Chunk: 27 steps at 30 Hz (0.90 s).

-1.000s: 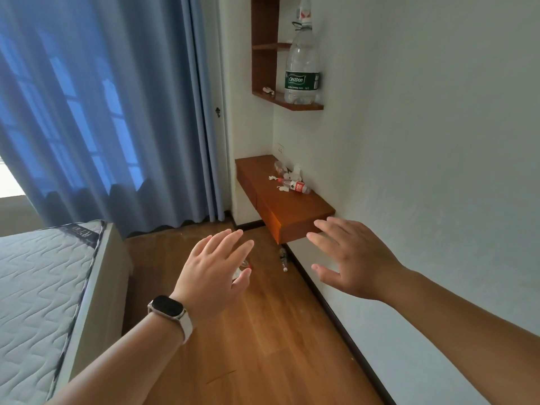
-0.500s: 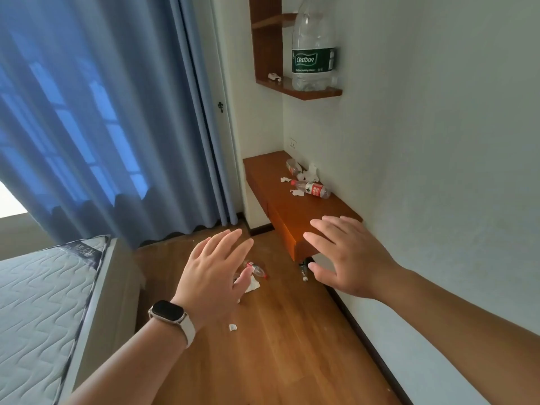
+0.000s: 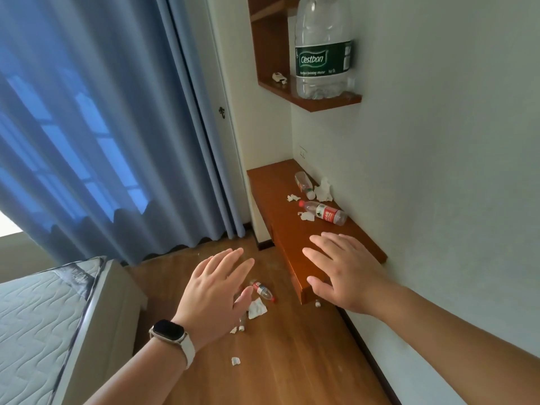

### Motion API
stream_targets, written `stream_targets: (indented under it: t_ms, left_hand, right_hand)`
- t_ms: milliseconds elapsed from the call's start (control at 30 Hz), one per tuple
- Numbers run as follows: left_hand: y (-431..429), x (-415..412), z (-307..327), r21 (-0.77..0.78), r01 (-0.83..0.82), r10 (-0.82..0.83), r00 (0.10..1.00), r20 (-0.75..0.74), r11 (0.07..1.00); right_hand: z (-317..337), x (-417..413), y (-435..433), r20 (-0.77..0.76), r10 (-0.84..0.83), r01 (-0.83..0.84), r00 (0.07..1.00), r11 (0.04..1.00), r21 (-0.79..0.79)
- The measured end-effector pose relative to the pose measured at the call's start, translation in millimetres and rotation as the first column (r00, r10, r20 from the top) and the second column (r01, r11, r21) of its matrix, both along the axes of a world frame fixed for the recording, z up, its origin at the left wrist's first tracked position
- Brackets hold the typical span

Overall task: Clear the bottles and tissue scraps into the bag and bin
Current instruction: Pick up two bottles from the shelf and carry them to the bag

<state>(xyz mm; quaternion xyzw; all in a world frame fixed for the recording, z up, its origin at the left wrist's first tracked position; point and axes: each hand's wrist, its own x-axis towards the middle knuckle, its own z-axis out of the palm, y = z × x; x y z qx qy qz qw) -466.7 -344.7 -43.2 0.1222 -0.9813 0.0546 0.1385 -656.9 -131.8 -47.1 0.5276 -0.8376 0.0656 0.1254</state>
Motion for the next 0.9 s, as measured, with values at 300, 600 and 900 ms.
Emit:
stream_targets:
  t_ms: [300, 600, 900]
  left_hand:
    - [-98, -109, -30, 0.021, 0.148, -0.149, 0.989, 0.024, 0.989]
    - [-225, -219, -42, 0.103, 0.291, -0.299, 0.952, 0.071, 0.951]
    - [-279, -300, -64, 0.190, 0.408, -0.440, 0.881, 0.177, 0.893]
  right_hand:
    - [-14, -73, -76, 0.001, -0.145, 0.144, 0.989, 0.981, 0.128]
    - [-15, -129, -178, 0.035, -0.363, 0.347, 0.931, 0.911, 0.224]
    - [-34, -160, -205, 0.065, -0.559, 0.520, 0.827, 0.803, 0.293]
